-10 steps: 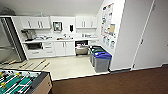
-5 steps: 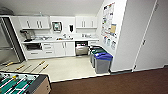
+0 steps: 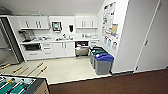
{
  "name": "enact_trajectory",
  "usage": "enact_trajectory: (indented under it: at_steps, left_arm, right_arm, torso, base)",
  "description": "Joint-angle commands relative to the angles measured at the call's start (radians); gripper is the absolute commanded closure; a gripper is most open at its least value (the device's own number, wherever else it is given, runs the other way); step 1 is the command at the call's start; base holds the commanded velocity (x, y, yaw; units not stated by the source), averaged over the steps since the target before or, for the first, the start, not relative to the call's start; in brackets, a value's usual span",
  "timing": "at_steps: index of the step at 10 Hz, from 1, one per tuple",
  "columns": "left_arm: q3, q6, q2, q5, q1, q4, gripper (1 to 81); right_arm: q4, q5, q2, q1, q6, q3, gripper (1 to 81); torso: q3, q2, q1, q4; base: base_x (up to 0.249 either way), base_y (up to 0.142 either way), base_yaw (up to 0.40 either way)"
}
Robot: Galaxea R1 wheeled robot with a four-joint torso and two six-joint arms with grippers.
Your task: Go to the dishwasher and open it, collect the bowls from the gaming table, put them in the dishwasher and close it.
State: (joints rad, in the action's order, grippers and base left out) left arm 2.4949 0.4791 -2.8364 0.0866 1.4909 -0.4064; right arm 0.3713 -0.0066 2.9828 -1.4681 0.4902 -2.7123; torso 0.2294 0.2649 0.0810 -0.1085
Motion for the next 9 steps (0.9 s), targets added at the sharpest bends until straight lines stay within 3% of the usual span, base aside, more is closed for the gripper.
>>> enact_trajectory:
  at_steps: [1,9]
  left_arm:
    - [-0.004,0.003,0.015,-0.038,-0.045,0.008,81.1]
    - [-0.004,0.003,0.015,-0.025,-0.047,0.009,81.1]
  right_arm:
    - [0.005,-0.047,-0.005,0.056,-0.001,-0.004,81.1]
    - [0.005,-0.047,-0.006,0.056,-0.001,-0.003,81.1]
  torso:
    - [0.000,0.000,0.000,0.000]
    - [0.000,0.000,0.000,0.000]
  base:
    - [0.145,0.000,0.000]
    - [0.146,0.000,0.000]
